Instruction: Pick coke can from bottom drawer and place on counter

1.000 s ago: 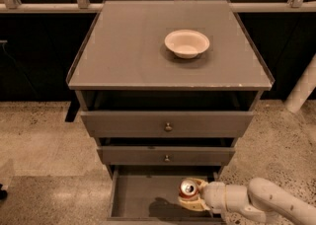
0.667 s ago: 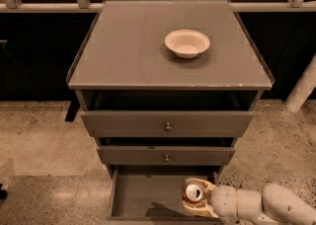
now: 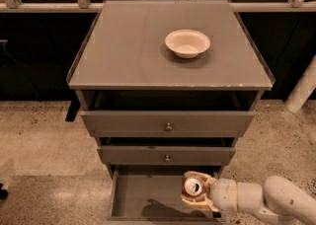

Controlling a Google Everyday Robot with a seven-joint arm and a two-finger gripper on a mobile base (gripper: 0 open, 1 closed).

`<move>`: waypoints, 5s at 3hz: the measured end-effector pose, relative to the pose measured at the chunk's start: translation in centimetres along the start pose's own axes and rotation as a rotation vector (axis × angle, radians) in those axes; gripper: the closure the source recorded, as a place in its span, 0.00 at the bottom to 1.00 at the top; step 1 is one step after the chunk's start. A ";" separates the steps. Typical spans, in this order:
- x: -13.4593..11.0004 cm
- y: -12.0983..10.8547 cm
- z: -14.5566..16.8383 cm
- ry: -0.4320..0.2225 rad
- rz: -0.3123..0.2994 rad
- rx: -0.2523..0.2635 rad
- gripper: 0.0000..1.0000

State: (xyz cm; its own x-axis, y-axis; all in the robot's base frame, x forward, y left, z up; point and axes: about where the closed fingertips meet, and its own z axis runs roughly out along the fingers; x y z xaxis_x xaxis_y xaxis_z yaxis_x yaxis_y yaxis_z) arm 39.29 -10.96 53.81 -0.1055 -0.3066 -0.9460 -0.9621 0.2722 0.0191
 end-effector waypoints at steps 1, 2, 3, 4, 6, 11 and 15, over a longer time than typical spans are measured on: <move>-6.0 0.1 -0.6 0.046 -0.087 -0.005 1.00; -12.5 -0.6 -1.2 0.096 -0.164 -0.023 1.00; -18.0 -2.4 -1.2 0.079 -0.198 -0.101 1.00; -17.9 -2.4 -1.2 0.079 -0.197 -0.101 1.00; -25.0 -4.4 -3.6 0.122 -0.284 -0.186 1.00; -36.5 -15.6 -8.8 0.036 -0.205 -0.318 1.00; -33.7 -21.3 -10.8 -0.049 -0.115 -0.186 0.81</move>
Offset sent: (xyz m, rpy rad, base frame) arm 0.0319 0.0361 0.2016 -0.2167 -0.1785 0.1231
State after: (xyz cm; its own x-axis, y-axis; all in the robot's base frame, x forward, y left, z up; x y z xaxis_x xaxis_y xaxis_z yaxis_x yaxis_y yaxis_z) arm 60.59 -16.25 88.79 0.0153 -0.2801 -0.9599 -0.9974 0.0639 -0.0345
